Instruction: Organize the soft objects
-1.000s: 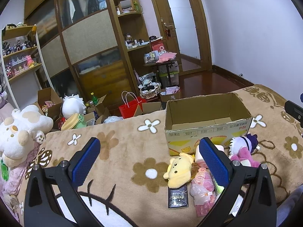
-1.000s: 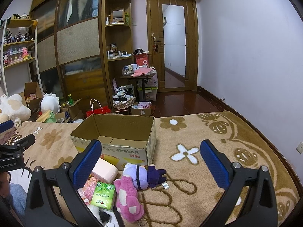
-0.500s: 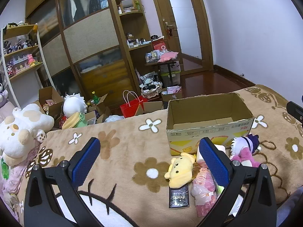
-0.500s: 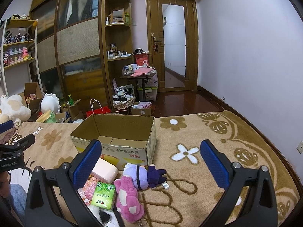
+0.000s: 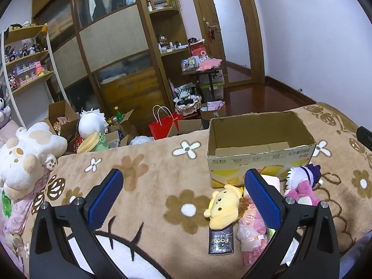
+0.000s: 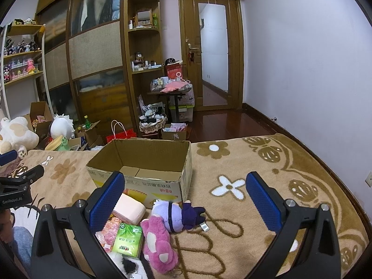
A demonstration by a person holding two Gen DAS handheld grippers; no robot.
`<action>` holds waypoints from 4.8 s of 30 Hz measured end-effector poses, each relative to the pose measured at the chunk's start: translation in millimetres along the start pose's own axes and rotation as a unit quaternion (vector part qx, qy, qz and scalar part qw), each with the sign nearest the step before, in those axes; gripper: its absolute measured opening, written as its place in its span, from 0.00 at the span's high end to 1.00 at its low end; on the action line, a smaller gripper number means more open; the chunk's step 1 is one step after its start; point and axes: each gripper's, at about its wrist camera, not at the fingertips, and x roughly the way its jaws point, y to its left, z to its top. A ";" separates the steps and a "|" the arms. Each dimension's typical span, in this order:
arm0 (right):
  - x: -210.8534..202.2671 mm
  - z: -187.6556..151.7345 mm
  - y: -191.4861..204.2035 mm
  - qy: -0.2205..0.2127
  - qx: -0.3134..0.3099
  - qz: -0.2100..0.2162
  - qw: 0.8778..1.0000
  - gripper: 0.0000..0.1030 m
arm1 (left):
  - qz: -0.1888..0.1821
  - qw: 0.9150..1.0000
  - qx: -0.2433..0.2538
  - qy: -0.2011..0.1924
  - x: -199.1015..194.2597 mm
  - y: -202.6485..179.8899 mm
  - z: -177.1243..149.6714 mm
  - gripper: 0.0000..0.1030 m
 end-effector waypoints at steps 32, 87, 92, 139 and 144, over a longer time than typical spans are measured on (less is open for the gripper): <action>117.7 -45.3 5.4 0.171 0.027 0.059 0.983 0.00 | -0.034 0.990 0.030 0.134 113.3 -41.5 -19.7 0.00; 95.8 -32.9 -0.8 0.174 0.029 0.111 0.978 0.73 | -0.112 0.984 -0.063 0.119 105.7 -25.2 -16.9 0.53; 82.0 -13.8 -2.8 0.140 0.038 0.112 0.983 0.78 | -0.095 0.991 -0.070 0.067 80.9 -10.8 1.3 0.53; 158.2 46.3 14.5 0.069 0.047 0.140 0.987 0.76 | -0.140 0.988 -0.016 0.069 158.6 -62.4 40.3 0.44; 160.7 42.5 15.6 0.075 0.041 0.137 0.987 0.67 | -0.136 0.988 -0.029 0.069 162.9 -55.0 41.4 0.37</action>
